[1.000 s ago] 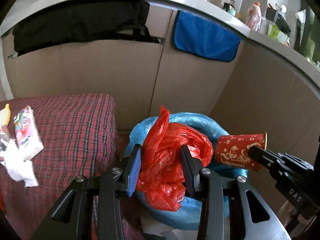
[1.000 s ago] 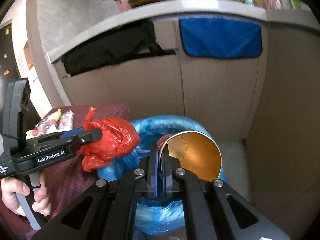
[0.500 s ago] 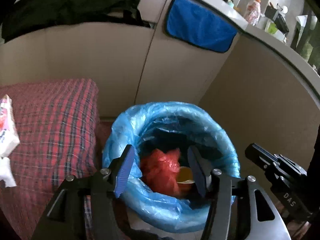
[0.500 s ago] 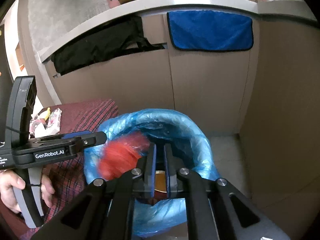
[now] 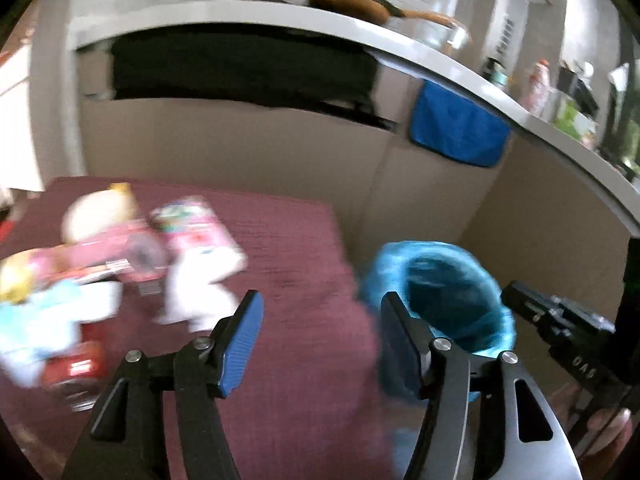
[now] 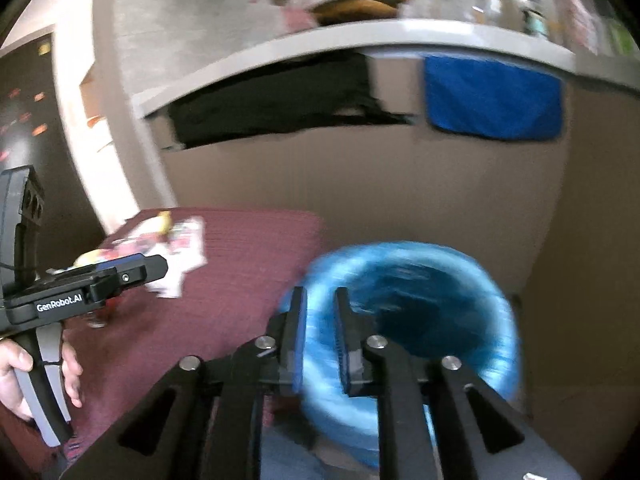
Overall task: Collect trash
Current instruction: 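Grasp the snack wrapper with the left gripper while the right gripper grasps blue tissues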
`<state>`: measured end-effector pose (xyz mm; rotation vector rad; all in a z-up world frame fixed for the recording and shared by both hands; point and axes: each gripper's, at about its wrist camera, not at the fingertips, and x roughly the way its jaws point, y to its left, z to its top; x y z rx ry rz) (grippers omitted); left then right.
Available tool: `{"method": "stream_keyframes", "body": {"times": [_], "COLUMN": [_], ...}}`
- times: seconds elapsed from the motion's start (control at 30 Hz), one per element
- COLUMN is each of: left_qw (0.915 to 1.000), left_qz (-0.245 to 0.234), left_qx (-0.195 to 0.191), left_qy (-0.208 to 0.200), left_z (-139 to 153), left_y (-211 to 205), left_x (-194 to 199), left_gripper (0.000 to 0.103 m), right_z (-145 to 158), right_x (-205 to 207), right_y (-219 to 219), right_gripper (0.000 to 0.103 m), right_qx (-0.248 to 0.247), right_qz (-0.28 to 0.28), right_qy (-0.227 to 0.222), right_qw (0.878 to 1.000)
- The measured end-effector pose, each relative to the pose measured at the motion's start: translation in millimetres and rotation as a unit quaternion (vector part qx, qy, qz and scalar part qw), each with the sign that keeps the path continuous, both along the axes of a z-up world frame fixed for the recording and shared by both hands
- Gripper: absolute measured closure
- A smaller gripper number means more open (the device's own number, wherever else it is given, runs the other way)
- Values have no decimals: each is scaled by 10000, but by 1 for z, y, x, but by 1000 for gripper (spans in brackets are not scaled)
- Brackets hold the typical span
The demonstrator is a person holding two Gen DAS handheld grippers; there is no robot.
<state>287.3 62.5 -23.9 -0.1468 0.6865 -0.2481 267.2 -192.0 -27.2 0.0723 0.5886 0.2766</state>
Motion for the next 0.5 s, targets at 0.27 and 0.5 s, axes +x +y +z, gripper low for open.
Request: {"method": "stream_keyframes", "body": {"times": [0.27, 0.5], "left_qw": [9942, 9856], "left_qz": [925, 1597], "left_qx": [241, 360], "left_qy": [-500, -425], "left_z": [-7, -32], "left_y": [118, 192], "left_x": [-58, -84], "left_gripper": [35, 35], "right_z": [3, -16], "right_x": [-2, 9], "right_y": [124, 208], "right_gripper": [74, 69], "right_qx": [-89, -236], "right_qz": [1381, 2090], "right_qy": [-142, 206], "right_qw": [9903, 9774]}}
